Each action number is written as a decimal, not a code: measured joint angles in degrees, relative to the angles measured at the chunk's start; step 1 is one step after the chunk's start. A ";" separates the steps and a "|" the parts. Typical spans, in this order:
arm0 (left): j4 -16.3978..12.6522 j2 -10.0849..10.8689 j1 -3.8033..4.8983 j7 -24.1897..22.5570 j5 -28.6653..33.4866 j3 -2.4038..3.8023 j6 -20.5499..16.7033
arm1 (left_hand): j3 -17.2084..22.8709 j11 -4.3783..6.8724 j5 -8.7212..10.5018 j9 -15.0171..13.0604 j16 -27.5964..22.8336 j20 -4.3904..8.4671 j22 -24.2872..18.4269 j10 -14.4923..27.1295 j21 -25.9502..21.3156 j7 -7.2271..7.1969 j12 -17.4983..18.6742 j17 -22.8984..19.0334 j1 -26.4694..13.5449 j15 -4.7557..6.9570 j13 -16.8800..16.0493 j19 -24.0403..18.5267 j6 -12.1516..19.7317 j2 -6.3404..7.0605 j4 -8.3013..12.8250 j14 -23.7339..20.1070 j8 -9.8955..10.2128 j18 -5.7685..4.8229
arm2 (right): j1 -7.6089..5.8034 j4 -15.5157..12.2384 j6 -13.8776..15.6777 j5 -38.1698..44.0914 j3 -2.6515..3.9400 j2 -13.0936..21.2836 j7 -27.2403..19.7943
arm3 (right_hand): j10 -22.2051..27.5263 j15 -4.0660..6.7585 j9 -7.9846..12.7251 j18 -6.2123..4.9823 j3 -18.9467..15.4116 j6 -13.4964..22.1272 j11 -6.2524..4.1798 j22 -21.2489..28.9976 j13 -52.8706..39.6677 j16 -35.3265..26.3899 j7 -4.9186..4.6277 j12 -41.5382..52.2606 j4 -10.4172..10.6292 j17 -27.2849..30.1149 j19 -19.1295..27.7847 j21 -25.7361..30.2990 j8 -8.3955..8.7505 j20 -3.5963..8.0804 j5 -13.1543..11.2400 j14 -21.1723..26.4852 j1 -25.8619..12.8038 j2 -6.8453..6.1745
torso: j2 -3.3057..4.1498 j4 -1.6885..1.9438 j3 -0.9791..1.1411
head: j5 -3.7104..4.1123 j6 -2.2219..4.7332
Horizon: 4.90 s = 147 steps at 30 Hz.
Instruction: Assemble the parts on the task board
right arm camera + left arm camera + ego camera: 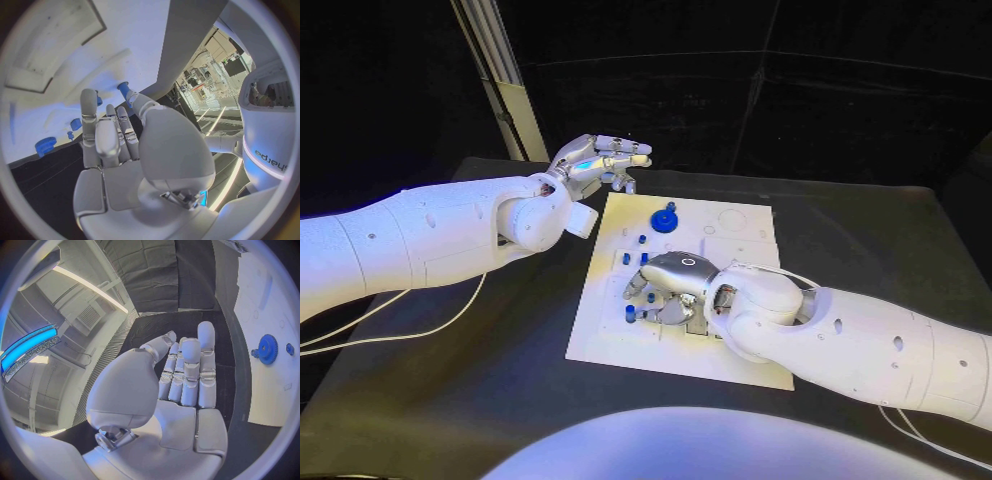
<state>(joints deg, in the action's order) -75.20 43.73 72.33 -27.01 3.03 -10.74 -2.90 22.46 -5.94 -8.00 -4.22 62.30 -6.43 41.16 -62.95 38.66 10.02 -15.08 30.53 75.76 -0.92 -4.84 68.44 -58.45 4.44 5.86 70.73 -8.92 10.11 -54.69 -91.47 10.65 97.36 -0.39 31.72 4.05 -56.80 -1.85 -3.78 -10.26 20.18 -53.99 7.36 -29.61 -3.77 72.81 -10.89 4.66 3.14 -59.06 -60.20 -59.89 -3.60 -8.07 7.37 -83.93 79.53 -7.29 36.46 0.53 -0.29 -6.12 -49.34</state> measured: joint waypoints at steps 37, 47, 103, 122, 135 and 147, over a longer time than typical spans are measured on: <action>-0.60 0.99 -0.13 0.32 0.00 -1.00 0.34 | -0.17 0.00 0.00 0.00 0.00 0.00 -0.06 0.00 -0.21 0.00 0.00 -0.19 0.00 -0.01 0.01 0.00 0.00 0.00 -0.17 0.01 0.00 -0.01 | 0.16 -16.89 3.37 -16.16 3.77 27.96 23.88 | -18.08 4.25 -3.50 2.73 -26.04 -2.52 -5.90 -22.10 -50.77 12.50 4.84 54.51 13.55 -15.89 -11.49 -12.65 -13.23 4.50 5.37 -0.11 -10.09 3.70 | -0.94 -1.80 -0.27 | 7.97 2.34; -0.66 1.22 -0.18 0.35 0.01 -1.05 0.38 | -0.17 0.00 0.00 0.00 0.00 0.00 -0.05 0.00 -0.21 0.00 0.00 -0.19 0.00 -0.01 0.01 0.00 0.00 0.00 -0.17 0.01 0.00 0.00 | 2.44 -15.28 1.56 -14.44 3.68 25.68 26.80 | -18.56 4.24 -4.55 2.72 -28.24 -2.04 -6.04 -22.16 -54.30 12.72 4.92 56.76 13.71 -15.88 -11.49 -12.65 -14.83 4.49 5.44 -0.11 -11.84 4.74 | -0.87 -1.72 -0.32 | 8.02 2.14; -0.70 1.57 -0.26 1.01 0.01 -1.10 1.08 | -0.49 0.00 0.00 0.00 -0.22 0.00 -0.15 0.41 -0.21 0.20 0.00 -0.89 -0.21 -0.22 -0.01 0.00 0.20 -0.21 -0.17 -0.20 0.00 0.00 | 4.43 -16.01 -0.47 -8.88 3.64 22.13 28.97 | -21.24 5.05 -9.11 2.70 -30.51 -2.18 -7.29 -24.18 -62.20 13.61 5.84 61.39 13.18 -15.85 -12.40 -13.62 -19.20 5.42 23.67 -0.12 -3.54 7.66 | -0.94 -1.75 -0.30 | 7.62 1.46; -0.81 1.54 -0.29 1.38 0.01 -1.11 1.46 | -0.49 0.00 0.00 0.00 -0.62 -0.16 -0.20 0.41 -0.45 0.20 -0.23 -1.48 -0.21 0.00 -0.01 -0.16 0.21 -0.21 -0.17 -0.41 0.00 0.00 | 4.36 -18.60 6.07 -16.18 3.76 22.04 29.46 | -21.84 5.45 -9.11 2.70 -30.77 -2.37 -7.47 -24.83 -62.98 14.05 5.65 61.92 13.43 -15.84 -12.81 -13.79 -18.95 5.43 24.39 -0.11 -3.78 7.91 | -0.92 -1.65 -0.40 | 7.34 1.51; -0.88 1.29 -0.29 1.69 0.01 -1.11 1.73 | -0.49 0.00 0.00 0.00 -0.62 -0.16 -0.19 0.41 -0.45 0.20 -0.23 -1.50 -0.21 -0.05 0.00 -0.17 0.20 -0.21 -0.17 -0.45 0.00 0.00 | 4.29 -15.25 7.98 -18.31 3.82 16.95 30.01 | -22.15 5.45 -9.11 2.70 -31.71 -2.59 -7.78 -24.84 -63.21 14.05 5.43 61.92 13.54 -15.84 -13.02 -13.95 -19.18 5.64 22.58 -0.11 -5.05 9.15 | -0.91 -1.65 -0.42 | 7.13 1.54; -0.88 1.23 -0.27 1.87 0.01 -1.11 1.81 | -0.49 0.00 0.00 0.05 -0.62 -0.16 -0.24 0.41 -0.45 0.20 -0.23 -1.81 -0.21 -0.31 0.00 -0.16 0.20 -0.21 -0.17 -0.71 0.00 0.00 | 4.11 -12.83 6.87 -18.50 3.84 14.61 30.77 | -22.46 5.86 -11.97 2.70 -32.67 -3.67 -8.08 -24.57 -62.46 14.05 5.74 60.65 13.39 -15.84 -13.02 -13.95 -19.19 5.64 20.08 -0.10 -7.35 10.04 | -0.90 -1.65 -0.41 | 6.75 1.42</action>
<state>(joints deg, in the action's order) -76.08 44.96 72.06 -25.14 3.03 -11.86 -1.09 21.98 -5.94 -8.00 -4.17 61.68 -6.59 40.91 -62.54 38.21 10.23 -15.30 28.73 75.55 -1.23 -4.84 68.27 -58.25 4.23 5.69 70.02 -8.92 10.11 -50.58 -104.30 17.51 78.86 3.45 46.33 34.82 -79.25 4.00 -15.75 -7.56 -12.49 -57.66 -0.71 -54.19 -66.23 86.86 -5.15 65.31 16.53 -74.90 -73.21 -73.84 -22.79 -2.43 27.45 -84.04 72.18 2.75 35.56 -1.13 -0.70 0.62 -47.92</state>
